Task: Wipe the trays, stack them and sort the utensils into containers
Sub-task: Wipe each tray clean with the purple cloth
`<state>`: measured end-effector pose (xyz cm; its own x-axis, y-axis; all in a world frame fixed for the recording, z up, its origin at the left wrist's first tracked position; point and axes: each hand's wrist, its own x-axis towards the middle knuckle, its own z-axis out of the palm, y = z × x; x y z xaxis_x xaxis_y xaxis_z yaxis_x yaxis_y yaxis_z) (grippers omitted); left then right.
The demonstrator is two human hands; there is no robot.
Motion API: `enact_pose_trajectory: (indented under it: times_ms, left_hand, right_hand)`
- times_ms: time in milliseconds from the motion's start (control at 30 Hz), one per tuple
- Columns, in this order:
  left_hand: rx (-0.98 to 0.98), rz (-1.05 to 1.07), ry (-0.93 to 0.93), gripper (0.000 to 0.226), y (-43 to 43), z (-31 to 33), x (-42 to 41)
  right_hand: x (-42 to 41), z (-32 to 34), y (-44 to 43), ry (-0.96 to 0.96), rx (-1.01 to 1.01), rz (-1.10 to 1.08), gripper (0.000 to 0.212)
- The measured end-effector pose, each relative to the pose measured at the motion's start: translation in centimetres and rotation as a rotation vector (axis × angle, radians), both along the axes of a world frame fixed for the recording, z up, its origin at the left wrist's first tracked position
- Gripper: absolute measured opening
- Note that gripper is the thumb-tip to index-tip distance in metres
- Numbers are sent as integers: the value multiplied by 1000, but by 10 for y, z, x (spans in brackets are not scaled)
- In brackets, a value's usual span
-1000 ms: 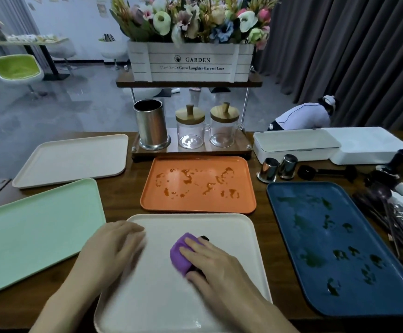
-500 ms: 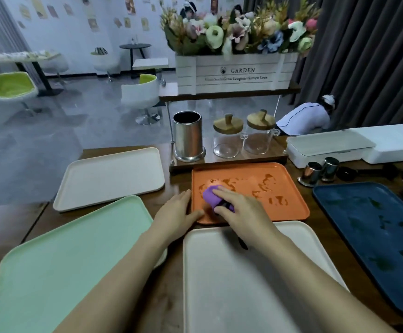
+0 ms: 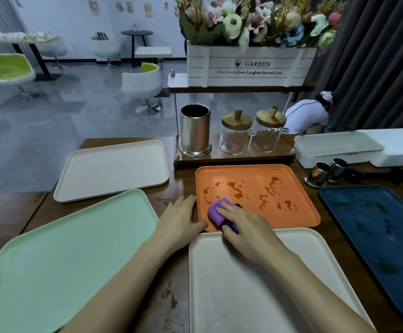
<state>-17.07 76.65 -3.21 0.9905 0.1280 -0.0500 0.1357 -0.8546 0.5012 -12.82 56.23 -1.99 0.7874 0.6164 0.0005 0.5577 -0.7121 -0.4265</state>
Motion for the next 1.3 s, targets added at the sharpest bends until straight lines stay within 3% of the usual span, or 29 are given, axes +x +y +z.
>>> enact_pose_trajectory:
  times_ms: [133,400,800,1000,1300]
  left_hand:
    - [1,-109,104,97,6,0,3]
    - [89,-69,157,115,0,3,6]
    - [39,-89,162,107,3,9,4]
    - [65,-96,136,106,6,6,6]
    - [72,-87,104,115,9,-4,12]
  right_hand:
    - [3,-5,-2,-10,-34,72,51]
    - [42,-15,31,-95,-138,125,50]
    - [113,-3,88,-167,-177,84,23]
    - [93,-6,80,-167,-198,69,49]
    - [28,-7,32,-24,-136,144,55]
